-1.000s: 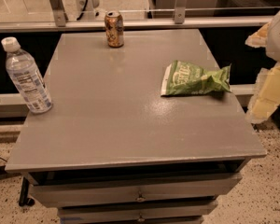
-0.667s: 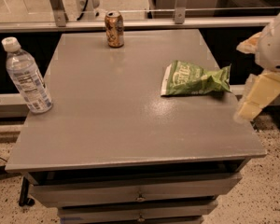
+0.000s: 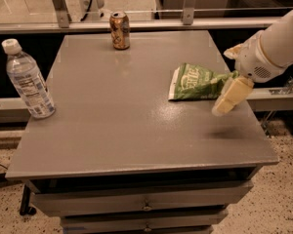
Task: Move green jalapeno chip bag near blue plastic bottle
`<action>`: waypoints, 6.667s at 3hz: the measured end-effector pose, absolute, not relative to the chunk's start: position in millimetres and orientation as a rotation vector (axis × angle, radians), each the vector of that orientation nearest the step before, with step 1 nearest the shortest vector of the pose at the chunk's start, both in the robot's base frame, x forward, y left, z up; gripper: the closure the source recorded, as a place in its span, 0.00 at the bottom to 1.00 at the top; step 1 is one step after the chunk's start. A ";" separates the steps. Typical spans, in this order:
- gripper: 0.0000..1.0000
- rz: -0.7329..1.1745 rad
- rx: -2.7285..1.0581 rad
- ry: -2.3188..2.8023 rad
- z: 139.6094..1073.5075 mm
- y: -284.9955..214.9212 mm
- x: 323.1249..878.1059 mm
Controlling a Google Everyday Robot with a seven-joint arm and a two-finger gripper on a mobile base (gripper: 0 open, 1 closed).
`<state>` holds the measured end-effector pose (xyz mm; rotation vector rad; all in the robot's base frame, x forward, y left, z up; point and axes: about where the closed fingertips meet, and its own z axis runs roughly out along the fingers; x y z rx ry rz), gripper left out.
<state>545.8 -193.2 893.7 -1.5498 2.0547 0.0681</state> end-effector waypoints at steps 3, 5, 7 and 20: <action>0.41 0.195 -1.430 2.014 861.6 -171.1 596.3; 0.88 0.254 -1.419 1.980 863.8 -161.0 595.4; 1.00 0.424 -1.454 1.816 895.9 -89.2 592.8; 0.00 0.586 -1.677 1.528 916.2 -45.4 564.3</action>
Offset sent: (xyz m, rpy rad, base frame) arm 0.0642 0.0215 -0.0399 0.1726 -0.0115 -0.0520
